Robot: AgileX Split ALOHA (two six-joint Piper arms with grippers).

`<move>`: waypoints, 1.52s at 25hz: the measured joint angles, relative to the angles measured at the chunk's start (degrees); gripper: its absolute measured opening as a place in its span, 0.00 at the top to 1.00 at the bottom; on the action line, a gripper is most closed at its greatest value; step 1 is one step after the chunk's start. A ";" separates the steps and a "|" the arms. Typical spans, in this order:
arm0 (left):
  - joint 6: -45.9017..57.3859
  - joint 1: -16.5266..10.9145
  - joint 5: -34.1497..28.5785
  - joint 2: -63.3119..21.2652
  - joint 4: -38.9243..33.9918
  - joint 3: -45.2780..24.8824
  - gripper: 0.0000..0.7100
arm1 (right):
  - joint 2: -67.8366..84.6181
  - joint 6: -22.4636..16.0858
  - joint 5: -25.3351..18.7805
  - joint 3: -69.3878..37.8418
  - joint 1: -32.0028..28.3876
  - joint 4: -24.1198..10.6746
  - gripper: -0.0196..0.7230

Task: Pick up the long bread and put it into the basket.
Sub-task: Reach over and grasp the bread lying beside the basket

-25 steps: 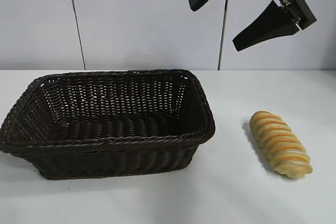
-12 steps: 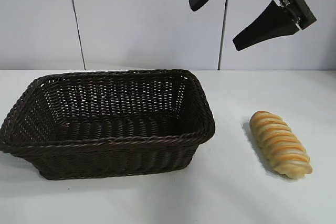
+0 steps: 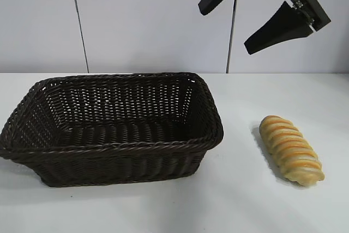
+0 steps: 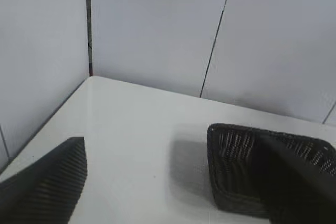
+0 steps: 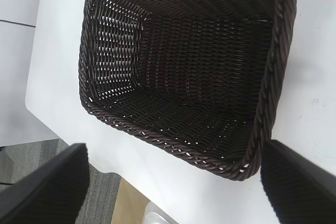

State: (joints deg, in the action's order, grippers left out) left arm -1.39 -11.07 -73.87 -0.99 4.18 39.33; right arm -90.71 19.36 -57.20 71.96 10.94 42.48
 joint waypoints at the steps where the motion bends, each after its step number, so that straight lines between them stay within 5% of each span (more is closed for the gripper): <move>1: -0.07 0.00 0.00 0.00 -0.25 -1.74 0.13 | 0.00 0.00 0.00 0.00 0.00 -0.09 0.15; 7: -0.07 0.00 0.10 0.00 -0.65 -8.32 0.13 | 0.00 0.00 -0.06 0.00 0.00 -0.37 0.15; 38: 0.91 0.00 0.17 0.00 -1.72 -8.48 0.13 | 0.00 0.00 -0.17 0.00 0.00 -0.56 0.15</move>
State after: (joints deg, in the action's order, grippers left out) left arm -0.47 -11.07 -73.70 -0.99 2.46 30.85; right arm -90.71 19.36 -57.37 71.96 10.94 41.92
